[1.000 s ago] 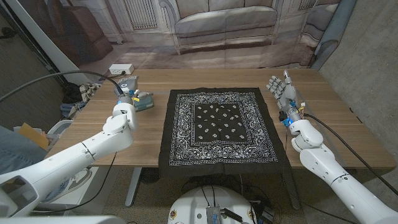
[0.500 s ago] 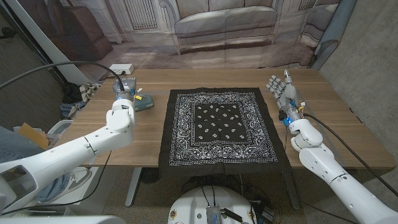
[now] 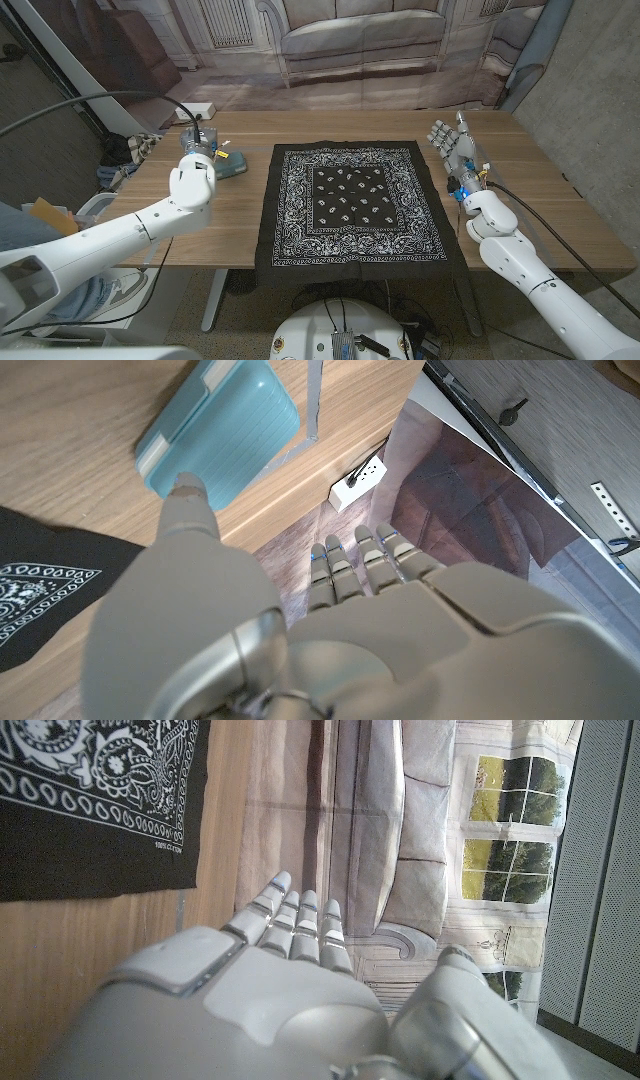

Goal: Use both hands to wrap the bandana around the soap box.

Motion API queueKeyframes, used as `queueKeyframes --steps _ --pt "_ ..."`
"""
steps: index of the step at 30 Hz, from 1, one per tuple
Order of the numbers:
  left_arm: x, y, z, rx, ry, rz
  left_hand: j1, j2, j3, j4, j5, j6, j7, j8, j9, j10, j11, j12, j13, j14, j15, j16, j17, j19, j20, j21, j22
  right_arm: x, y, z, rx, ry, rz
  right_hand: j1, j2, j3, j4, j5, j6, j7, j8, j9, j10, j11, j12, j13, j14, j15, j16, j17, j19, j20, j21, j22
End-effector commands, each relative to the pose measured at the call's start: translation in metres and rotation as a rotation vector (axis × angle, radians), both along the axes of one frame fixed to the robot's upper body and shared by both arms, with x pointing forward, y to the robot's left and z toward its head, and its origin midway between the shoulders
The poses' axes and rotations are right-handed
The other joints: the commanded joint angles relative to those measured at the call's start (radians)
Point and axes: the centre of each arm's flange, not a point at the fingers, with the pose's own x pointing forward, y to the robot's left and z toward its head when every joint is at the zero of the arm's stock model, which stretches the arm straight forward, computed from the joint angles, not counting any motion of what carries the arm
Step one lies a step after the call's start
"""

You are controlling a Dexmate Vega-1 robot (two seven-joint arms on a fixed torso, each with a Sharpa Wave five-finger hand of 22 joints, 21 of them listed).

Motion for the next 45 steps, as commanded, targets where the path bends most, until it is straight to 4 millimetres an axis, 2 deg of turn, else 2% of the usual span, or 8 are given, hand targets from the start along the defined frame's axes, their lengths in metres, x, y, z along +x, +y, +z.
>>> queueKeyframes --steps 1,12,13,26,35,45 --pt "0.016 0.002 -0.001 0.007 0.096 -0.008 0.001 0.000 -0.007 0.000 0.009 0.001 -0.002 -0.001 0.002 0.002 -0.003 0.001 0.006 0.000 -0.031 -0.002 0.002 -0.001 -0.024 -0.005 0.004 -0.001 0.003 -0.001 -0.004 0.010 0.002 -0.008 -0.001 -0.005 0.000 0.000 0.005 -0.001 0.009 0.005 0.007 0.002 0.009 0.006 0.007 0.000 0.004 0.002 0.005 -0.002 0.003 0.002" --pt "0.028 0.004 0.010 -0.036 0.203 -0.052 0.002 0.000 -0.014 0.007 0.011 0.015 -0.002 0.001 0.003 0.015 -0.003 0.004 0.007 0.016 -0.035 0.004 0.004 0.032 -0.033 0.006 0.006 -0.002 0.002 -0.004 -0.003 0.022 0.003 -0.009 0.000 -0.006 0.000 0.001 0.006 -0.001 0.008 0.005 0.007 0.002 0.008 0.006 0.007 0.001 0.003 0.002 0.005 -0.001 0.002 0.002" --pt "0.028 0.005 0.011 -0.043 0.211 -0.057 0.002 0.000 -0.015 0.008 0.012 0.017 -0.003 0.001 0.003 0.018 -0.008 0.005 0.007 0.017 -0.035 0.005 0.004 0.034 -0.032 0.007 0.006 -0.002 0.002 -0.004 -0.003 0.023 0.002 -0.009 0.000 -0.006 0.000 0.001 0.006 -0.001 0.008 0.005 0.007 0.002 0.008 0.006 0.007 0.001 0.003 0.002 0.005 -0.001 0.002 0.002" --pt "0.036 0.023 0.020 -0.155 0.296 -0.131 0.005 0.003 -0.019 0.012 0.015 0.026 -0.002 0.002 0.003 0.022 -0.003 0.004 0.007 0.027 -0.033 0.007 0.005 0.033 -0.032 0.005 0.007 -0.006 0.001 -0.008 -0.005 0.031 -0.001 -0.009 0.001 -0.006 -0.001 0.001 0.008 0.001 0.007 0.005 0.008 0.003 0.007 0.006 0.008 0.002 0.001 0.002 0.006 0.000 0.001 0.002" --pt "0.047 0.022 0.019 -0.174 0.314 -0.167 0.006 0.004 -0.024 0.015 0.017 0.032 -0.003 0.001 0.003 0.027 -0.001 0.004 0.007 0.031 -0.035 0.007 0.005 0.037 -0.038 0.005 0.007 -0.008 0.000 -0.008 -0.014 0.039 -0.005 -0.009 0.001 -0.007 -0.002 0.001 0.008 0.001 0.006 0.005 0.008 0.003 0.006 0.006 0.009 0.003 0.001 0.002 0.007 0.000 0.001 0.002" --pt "0.061 0.015 0.014 -0.177 0.322 -0.178 0.019 0.013 -0.022 0.015 0.020 0.034 0.005 0.000 0.004 0.029 0.004 0.003 0.008 0.033 -0.031 0.006 0.005 0.049 -0.026 0.008 0.007 -0.009 -0.003 -0.006 -0.023 0.059 -0.019 -0.008 0.002 -0.007 -0.004 0.001 0.007 -0.001 0.005 0.005 0.009 0.006 0.006 0.006 0.008 0.003 0.000 0.001 0.007 0.000 0.000 0.002"
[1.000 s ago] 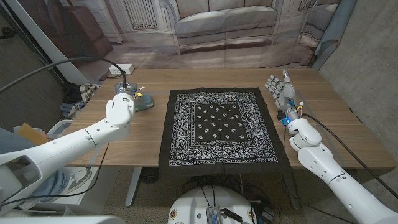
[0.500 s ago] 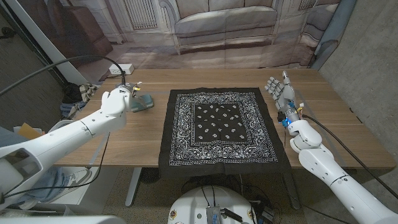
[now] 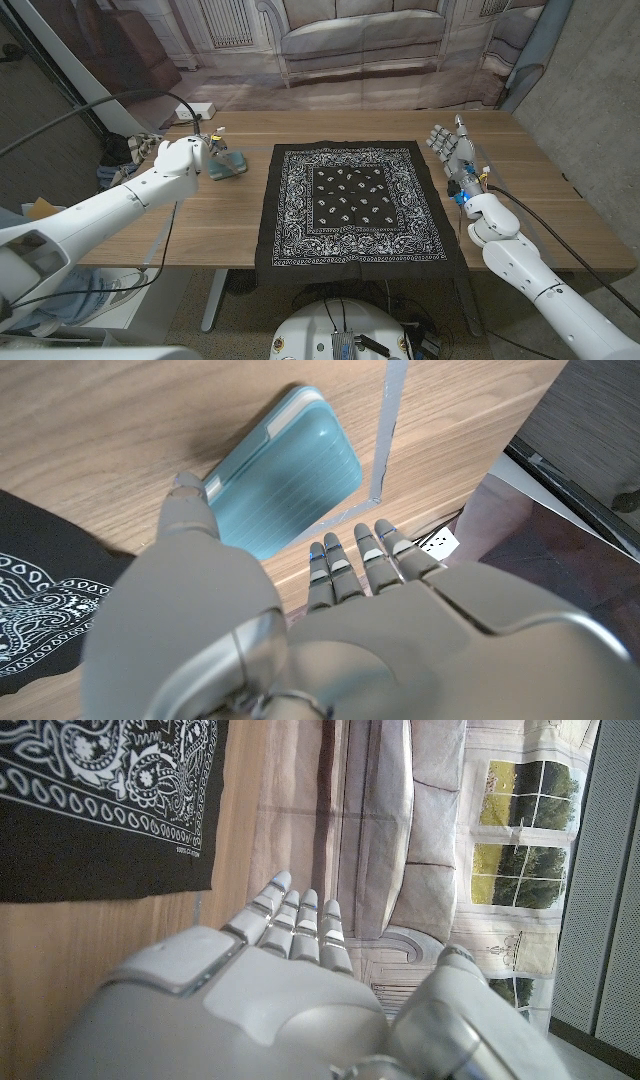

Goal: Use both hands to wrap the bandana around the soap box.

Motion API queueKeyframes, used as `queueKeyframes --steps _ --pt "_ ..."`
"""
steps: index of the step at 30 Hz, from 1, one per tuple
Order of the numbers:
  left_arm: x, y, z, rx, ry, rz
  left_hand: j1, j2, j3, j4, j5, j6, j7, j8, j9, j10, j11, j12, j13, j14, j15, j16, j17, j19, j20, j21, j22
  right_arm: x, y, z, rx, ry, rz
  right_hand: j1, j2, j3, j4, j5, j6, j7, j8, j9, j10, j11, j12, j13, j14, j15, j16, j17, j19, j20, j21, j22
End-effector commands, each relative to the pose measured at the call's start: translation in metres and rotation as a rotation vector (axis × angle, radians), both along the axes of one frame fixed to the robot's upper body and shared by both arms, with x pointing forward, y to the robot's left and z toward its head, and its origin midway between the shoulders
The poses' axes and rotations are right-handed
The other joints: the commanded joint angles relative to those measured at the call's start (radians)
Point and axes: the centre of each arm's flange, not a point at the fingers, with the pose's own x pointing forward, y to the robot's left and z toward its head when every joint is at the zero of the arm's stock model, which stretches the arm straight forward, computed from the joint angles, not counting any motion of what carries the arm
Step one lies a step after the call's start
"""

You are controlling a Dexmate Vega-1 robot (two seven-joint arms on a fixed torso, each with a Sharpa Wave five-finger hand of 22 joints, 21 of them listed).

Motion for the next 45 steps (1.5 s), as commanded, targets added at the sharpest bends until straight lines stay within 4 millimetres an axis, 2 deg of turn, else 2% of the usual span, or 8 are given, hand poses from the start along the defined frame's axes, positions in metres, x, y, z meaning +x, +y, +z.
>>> queueKeyframes --steps 1,6,9,13,16,20,30,45 --pt "0.017 -0.007 -0.005 -0.021 0.020 -0.037 0.015 0.007 -0.003 -0.004 0.005 0.010 0.004 0.001 0.004 0.018 0.006 0.006 0.003 0.015 -0.035 0.007 0.005 0.015 -0.022 0.010 0.002 -0.002 -0.003 0.001 -0.012 0.020 -0.013 -0.008 0.003 -0.004 -0.001 0.001 0.008 -0.001 0.005 0.005 0.004 0.001 0.006 0.002 0.005 -0.001 0.000 0.002 0.007 0.000 0.000 0.002" --pt "0.023 -0.011 -0.010 -0.010 0.039 -0.032 0.050 0.024 0.004 -0.009 0.009 0.039 0.010 0.008 0.005 0.048 0.004 0.013 0.004 0.061 -0.046 0.018 0.005 0.068 -0.015 0.025 0.001 -0.003 -0.003 0.002 -0.012 0.024 -0.018 -0.008 0.003 -0.004 -0.001 0.001 0.008 -0.001 0.005 0.005 0.003 0.001 0.004 0.002 0.004 0.001 0.000 0.002 0.007 0.002 0.000 0.002" --pt "0.024 -0.012 -0.011 -0.014 0.049 -0.016 0.080 0.038 0.011 -0.014 0.011 0.057 0.012 0.011 0.006 0.069 0.006 0.016 0.004 0.087 -0.043 0.022 0.006 0.121 0.009 0.041 0.001 -0.003 -0.004 0.001 -0.010 0.026 -0.020 -0.007 0.003 -0.004 -0.002 0.001 0.008 -0.001 0.005 0.005 0.003 0.002 0.005 0.002 0.004 0.002 -0.001 0.002 0.007 0.002 0.000 0.003" --pt "0.024 -0.011 -0.012 -0.023 0.040 -0.010 0.151 0.095 0.042 -0.020 0.012 0.080 0.027 0.013 0.009 0.099 0.013 0.018 0.006 0.133 -0.035 0.028 0.010 0.224 0.037 0.071 0.001 -0.003 -0.003 0.000 -0.007 0.030 -0.021 -0.007 0.004 -0.004 -0.002 0.001 0.007 -0.001 0.004 0.005 0.002 0.000 0.004 0.002 0.003 0.002 -0.001 0.002 0.006 0.002 -0.001 0.003" --pt "0.023 -0.010 -0.014 -0.036 0.031 -0.004 0.219 0.122 0.065 -0.032 0.005 0.129 0.018 0.026 0.012 0.145 -0.009 0.026 0.007 0.187 -0.058 0.035 0.010 0.288 0.033 0.086 -0.001 -0.003 -0.003 -0.001 -0.005 0.031 -0.020 -0.007 0.004 -0.004 -0.002 0.002 0.007 0.000 0.004 0.005 0.001 0.001 0.003 0.002 0.003 0.002 -0.001 0.002 0.007 0.002 -0.001 0.003" --pt "0.023 -0.010 -0.016 -0.039 0.007 -0.004 0.280 0.150 0.089 -0.036 -0.006 0.190 0.019 0.044 0.014 0.193 -0.009 0.033 0.008 0.244 -0.070 0.043 0.011 0.349 0.024 0.101 -0.002 -0.002 -0.003 -0.001 -0.002 0.031 -0.019 -0.007 0.005 -0.004 -0.003 0.002 0.007 -0.001 0.003 0.005 0.000 0.001 0.002 0.002 0.002 0.002 -0.002 0.002 0.006 0.002 -0.001 0.003" --pt "0.011 -0.013 -0.005 -0.026 -0.058 -0.018 0.312 0.165 0.101 -0.029 -0.026 0.241 0.011 0.055 0.015 0.251 0.012 0.042 0.008 0.299 -0.082 0.047 0.011 0.390 0.021 0.108 -0.003 -0.002 -0.002 -0.001 0.013 0.020 -0.022 -0.006 0.006 -0.004 -0.004 0.002 0.007 -0.001 0.003 0.005 0.000 0.001 0.002 0.002 0.002 0.003 -0.002 0.001 0.006 0.003 -0.002 0.003" --pt "-0.036 -0.034 0.010 -0.004 -0.076 -0.081 0.306 0.164 0.096 -0.017 -0.040 0.265 0.017 0.058 0.016 0.274 0.020 0.042 0.008 0.318 -0.075 0.045 0.010 0.409 0.023 0.112 -0.003 0.004 0.000 -0.008 0.045 0.008 -0.012 -0.005 0.008 -0.004 -0.006 0.002 0.007 0.001 0.002 0.006 0.000 0.001 0.001 0.002 0.002 0.005 -0.003 0.001 0.007 0.003 -0.003 0.003"
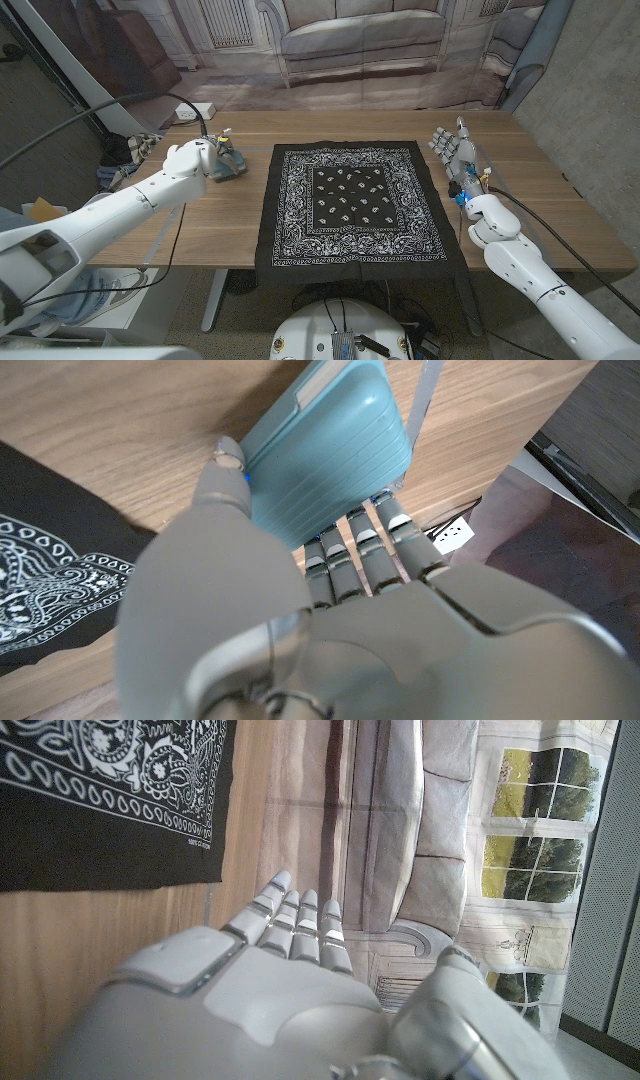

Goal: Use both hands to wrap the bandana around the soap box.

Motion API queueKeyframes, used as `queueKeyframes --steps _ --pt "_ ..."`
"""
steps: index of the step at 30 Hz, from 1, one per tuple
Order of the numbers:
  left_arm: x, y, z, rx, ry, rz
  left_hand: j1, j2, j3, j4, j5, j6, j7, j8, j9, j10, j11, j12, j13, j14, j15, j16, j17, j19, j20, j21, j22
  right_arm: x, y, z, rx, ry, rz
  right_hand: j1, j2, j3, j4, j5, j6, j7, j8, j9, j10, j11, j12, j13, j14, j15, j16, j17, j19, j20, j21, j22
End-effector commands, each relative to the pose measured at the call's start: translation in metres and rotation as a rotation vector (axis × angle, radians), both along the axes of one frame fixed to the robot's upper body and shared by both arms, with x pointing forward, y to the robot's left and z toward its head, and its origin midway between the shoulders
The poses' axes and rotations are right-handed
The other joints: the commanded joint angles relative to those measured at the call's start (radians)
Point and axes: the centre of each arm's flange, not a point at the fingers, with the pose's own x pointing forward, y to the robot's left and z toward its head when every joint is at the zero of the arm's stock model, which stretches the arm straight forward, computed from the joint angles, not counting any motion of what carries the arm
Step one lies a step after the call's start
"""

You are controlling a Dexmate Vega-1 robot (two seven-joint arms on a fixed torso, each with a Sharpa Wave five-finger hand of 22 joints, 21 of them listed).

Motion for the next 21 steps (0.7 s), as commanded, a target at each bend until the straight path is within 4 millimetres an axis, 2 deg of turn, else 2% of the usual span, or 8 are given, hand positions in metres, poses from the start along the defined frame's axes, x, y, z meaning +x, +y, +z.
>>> queueKeyframes --steps 1,11,21 --pt "-0.036 -0.018 0.012 0.018 -0.019 -0.055 0.053 0.054 0.009 0.015 -0.005 0.010 0.000 0.007 0.002 0.006 0.002 0.004 0.003 0.007 -0.063 0.006 0.001 0.007 0.001 0.006 0.002 0.004 0.000 -0.005 0.024 -0.012 0.006 0.000 0.004 0.001 0.000 0.002 0.007 0.001 0.002 0.006 0.000 -0.002 0.001 0.002 0.002 0.004 -0.002 0.004 0.007 0.003 -0.003 0.003" --pt "-0.063 -0.050 0.017 0.025 -0.008 -0.135 0.049 0.056 0.007 0.020 -0.011 0.006 0.007 0.003 0.002 0.004 0.005 -0.002 0.003 0.001 -0.053 -0.001 0.001 -0.001 0.010 0.001 0.002 0.007 -0.008 -0.010 0.041 -0.024 0.020 0.000 0.005 0.001 -0.002 0.002 0.007 0.002 0.002 0.006 0.002 0.001 0.002 0.002 0.003 0.005 -0.002 0.004 0.007 0.003 -0.003 0.003" --pt "-0.086 -0.103 0.011 0.089 -0.062 -0.257 0.048 0.061 0.007 0.026 -0.019 0.002 0.013 -0.002 0.002 -0.003 0.011 -0.010 0.003 -0.012 -0.043 -0.011 0.002 -0.018 0.015 -0.009 0.003 0.007 -0.030 -0.011 0.066 -0.047 0.029 0.001 0.006 0.001 -0.003 0.002 0.007 0.004 0.001 0.006 0.001 0.002 0.001 0.002 0.004 0.005 -0.002 0.004 0.007 0.003 -0.003 0.003"
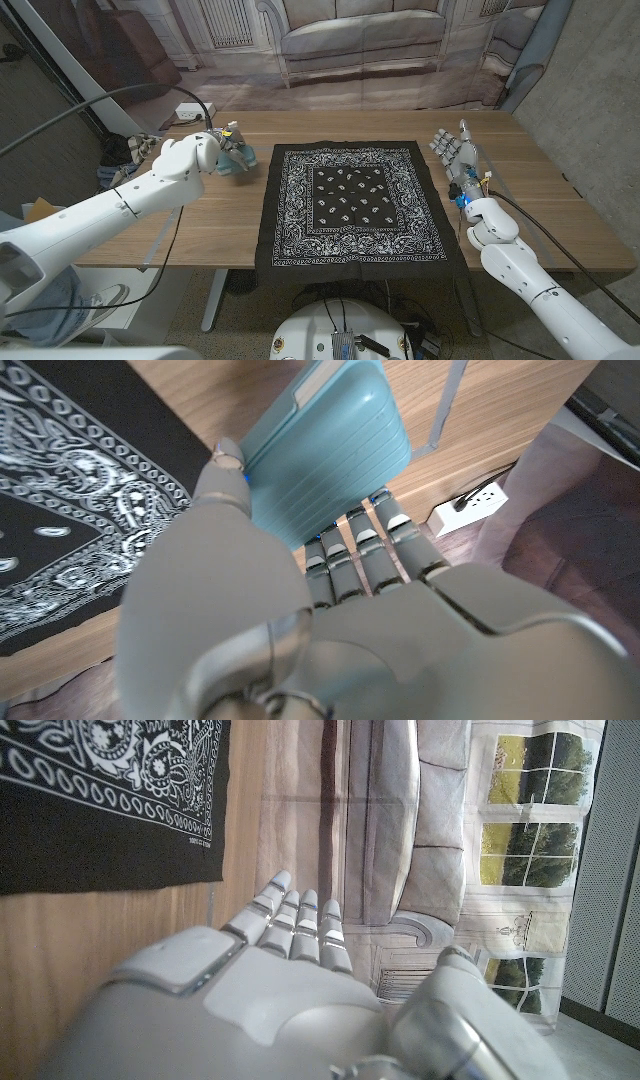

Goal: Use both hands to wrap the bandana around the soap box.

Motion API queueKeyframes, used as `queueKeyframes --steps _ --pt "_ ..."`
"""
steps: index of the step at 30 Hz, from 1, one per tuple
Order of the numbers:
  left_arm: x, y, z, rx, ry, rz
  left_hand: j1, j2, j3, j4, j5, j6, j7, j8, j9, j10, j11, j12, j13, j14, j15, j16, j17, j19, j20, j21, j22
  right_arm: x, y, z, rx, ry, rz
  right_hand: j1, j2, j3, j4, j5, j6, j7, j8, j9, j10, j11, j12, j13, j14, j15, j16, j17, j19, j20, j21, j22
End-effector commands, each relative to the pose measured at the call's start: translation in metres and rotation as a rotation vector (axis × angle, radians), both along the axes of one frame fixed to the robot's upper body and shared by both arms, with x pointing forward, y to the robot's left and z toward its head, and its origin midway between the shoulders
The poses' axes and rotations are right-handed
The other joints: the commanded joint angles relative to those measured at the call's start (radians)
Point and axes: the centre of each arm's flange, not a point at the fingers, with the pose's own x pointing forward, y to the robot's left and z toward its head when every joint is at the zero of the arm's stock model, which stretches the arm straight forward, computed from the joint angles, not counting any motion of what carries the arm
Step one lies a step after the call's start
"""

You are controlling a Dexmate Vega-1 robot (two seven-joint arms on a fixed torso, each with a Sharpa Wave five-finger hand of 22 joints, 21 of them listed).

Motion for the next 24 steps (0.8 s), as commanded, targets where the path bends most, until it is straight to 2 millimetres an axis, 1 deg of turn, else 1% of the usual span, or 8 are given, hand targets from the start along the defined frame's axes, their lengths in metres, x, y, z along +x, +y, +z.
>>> queueKeyframes --steps 1,5,9,11,13,16,24 --pt "-0.031 -0.062 -0.002 0.081 -0.063 -0.143 0.047 0.062 0.014 0.020 -0.005 0.003 0.005 0.000 0.002 -0.001 0.006 -0.004 0.004 -0.010 -0.040 -0.006 0.002 -0.011 0.002 -0.006 0.003 0.000 -0.024 -0.003 0.028 -0.028 0.011 0.001 0.006 0.001 -0.003 0.002 0.007 0.003 0.001 0.006 0.002 0.002 0.001 0.002 0.004 0.005 -0.002 0.004 0.007 0.003 -0.003 0.003" --pt "-0.034 -0.088 0.004 0.151 -0.108 -0.196 0.044 0.063 0.013 0.023 -0.008 0.002 0.005 -0.002 0.002 -0.007 0.006 -0.009 0.004 -0.019 -0.043 -0.011 0.002 -0.018 0.000 -0.010 0.003 -0.004 -0.038 -0.007 0.048 -0.032 0.006 0.001 0.007 0.001 -0.003 0.002 0.007 0.003 0.001 0.006 0.003 0.002 0.001 0.002 0.005 0.006 -0.002 0.004 0.007 0.003 -0.003 0.003" --pt "-0.037 -0.109 0.012 0.192 -0.155 -0.244 0.042 0.064 0.012 0.025 -0.011 -0.001 0.002 -0.005 0.002 -0.007 0.005 -0.010 0.004 -0.020 -0.044 -0.013 0.002 -0.025 -0.002 -0.013 0.003 -0.009 -0.051 -0.011 0.064 -0.040 -0.004 0.002 0.007 0.001 -0.004 0.002 0.008 0.003 0.001 0.006 0.002 0.002 0.001 0.002 0.005 0.006 -0.002 0.003 0.007 0.004 -0.003 0.003" --pt "-0.037 -0.118 0.015 0.219 -0.171 -0.251 0.037 0.066 0.010 0.029 -0.017 -0.007 -0.001 -0.011 0.002 -0.014 0.002 -0.017 0.004 -0.035 -0.047 -0.021 0.002 -0.053 -0.009 -0.027 0.003 -0.012 -0.057 -0.014 0.066 -0.041 -0.012 0.002 0.007 0.001 -0.004 0.001 0.009 0.003 0.001 0.006 0.005 0.003 0.001 0.002 0.005 0.006 -0.002 0.003 0.007 0.004 -0.004 0.003" --pt "-0.035 -0.127 0.016 0.235 -0.187 -0.268 0.030 0.064 0.007 0.033 -0.022 -0.012 -0.005 -0.016 0.002 -0.018 0.006 -0.021 0.004 -0.051 -0.048 -0.028 0.002 -0.070 -0.012 -0.036 0.004 -0.015 -0.062 -0.016 0.070 -0.042 -0.018 0.002 0.007 0.001 -0.005 0.001 0.009 0.003 0.001 0.006 0.005 0.003 0.002 0.002 0.006 0.005 -0.002 0.003 0.007 0.004 -0.004 0.003" --pt "-0.030 -0.139 0.015 0.257 -0.204 -0.314 0.024 0.067 0.005 0.039 -0.027 -0.022 -0.005 -0.023 0.001 -0.029 0.008 -0.028 0.004 -0.060 -0.044 -0.031 0.002 -0.082 -0.010 -0.044 0.004 -0.019 -0.069 -0.019 0.076 -0.043 -0.024 0.002 0.007 0.001 -0.005 0.001 0.010 0.004 0.002 0.006 0.006 0.004 0.001 0.002 0.008 0.006 -0.001 0.003 0.008 0.004 -0.004 0.003" --pt "-0.019 -0.169 0.006 0.341 -0.291 -0.430 0.022 0.065 0.002 0.039 -0.033 -0.022 -0.014 -0.028 0.001 -0.030 -0.003 -0.032 0.004 -0.065 -0.055 -0.032 0.002 -0.089 -0.024 -0.051 0.004 -0.018 -0.081 -0.020 0.078 -0.036 -0.034 0.002 0.008 0.001 -0.006 0.001 0.010 0.004 0.002 0.006 0.007 0.003 0.002 0.002 0.008 0.005 -0.001 0.004 0.008 0.004 -0.004 0.003"
